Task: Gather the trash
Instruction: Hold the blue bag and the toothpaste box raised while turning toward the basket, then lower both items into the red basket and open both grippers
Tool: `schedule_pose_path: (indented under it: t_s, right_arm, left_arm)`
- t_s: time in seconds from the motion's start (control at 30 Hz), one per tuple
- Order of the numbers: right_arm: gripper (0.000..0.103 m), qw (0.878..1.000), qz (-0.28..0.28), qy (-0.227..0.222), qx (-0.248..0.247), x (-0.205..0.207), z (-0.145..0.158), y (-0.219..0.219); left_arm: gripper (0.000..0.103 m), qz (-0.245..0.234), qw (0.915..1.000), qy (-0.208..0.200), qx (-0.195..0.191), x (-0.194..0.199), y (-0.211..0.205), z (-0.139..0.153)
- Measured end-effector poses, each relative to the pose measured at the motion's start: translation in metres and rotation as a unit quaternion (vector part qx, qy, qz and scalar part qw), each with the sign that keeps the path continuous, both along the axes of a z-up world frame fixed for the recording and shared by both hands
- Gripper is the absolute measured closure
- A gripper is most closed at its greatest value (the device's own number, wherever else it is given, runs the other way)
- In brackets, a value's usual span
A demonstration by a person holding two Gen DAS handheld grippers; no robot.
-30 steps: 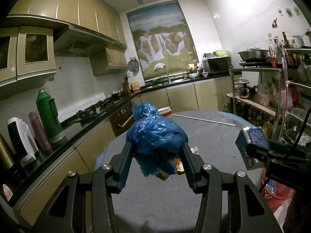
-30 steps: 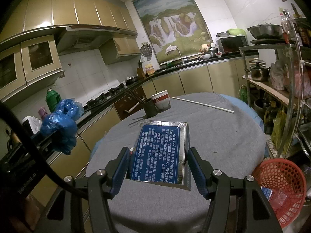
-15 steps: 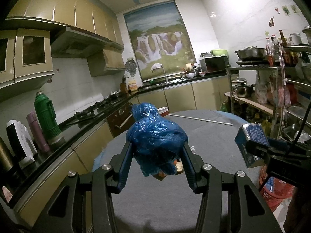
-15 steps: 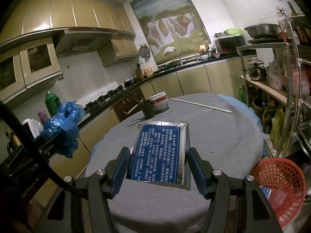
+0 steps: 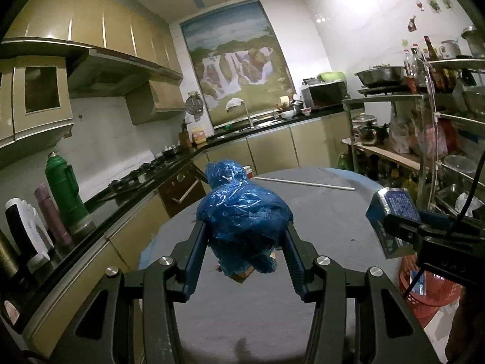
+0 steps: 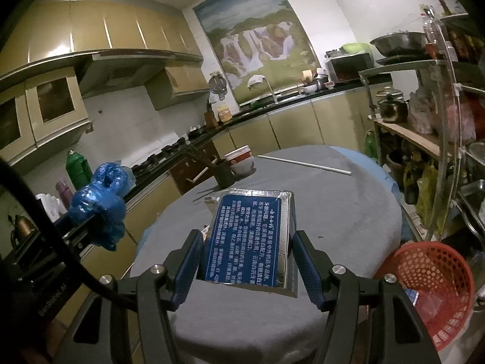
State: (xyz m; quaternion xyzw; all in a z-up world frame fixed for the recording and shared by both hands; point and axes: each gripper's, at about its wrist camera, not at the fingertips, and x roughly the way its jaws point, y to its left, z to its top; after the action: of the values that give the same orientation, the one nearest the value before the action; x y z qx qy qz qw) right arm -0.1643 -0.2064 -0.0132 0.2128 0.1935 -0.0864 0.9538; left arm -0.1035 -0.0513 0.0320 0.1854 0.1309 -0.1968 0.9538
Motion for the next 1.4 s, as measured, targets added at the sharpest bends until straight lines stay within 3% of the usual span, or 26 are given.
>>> schedule_pose_path:
  t_s: [1.4]
  right_arm:
    - [0.039, 0.985, -0.105, 0.059, 0.124, -0.024, -0.085, -0.123]
  left_arm:
    - [0.052, -0.072, 0.9903, 0.063, 0.100, 0.017, -0.119, -0.066]
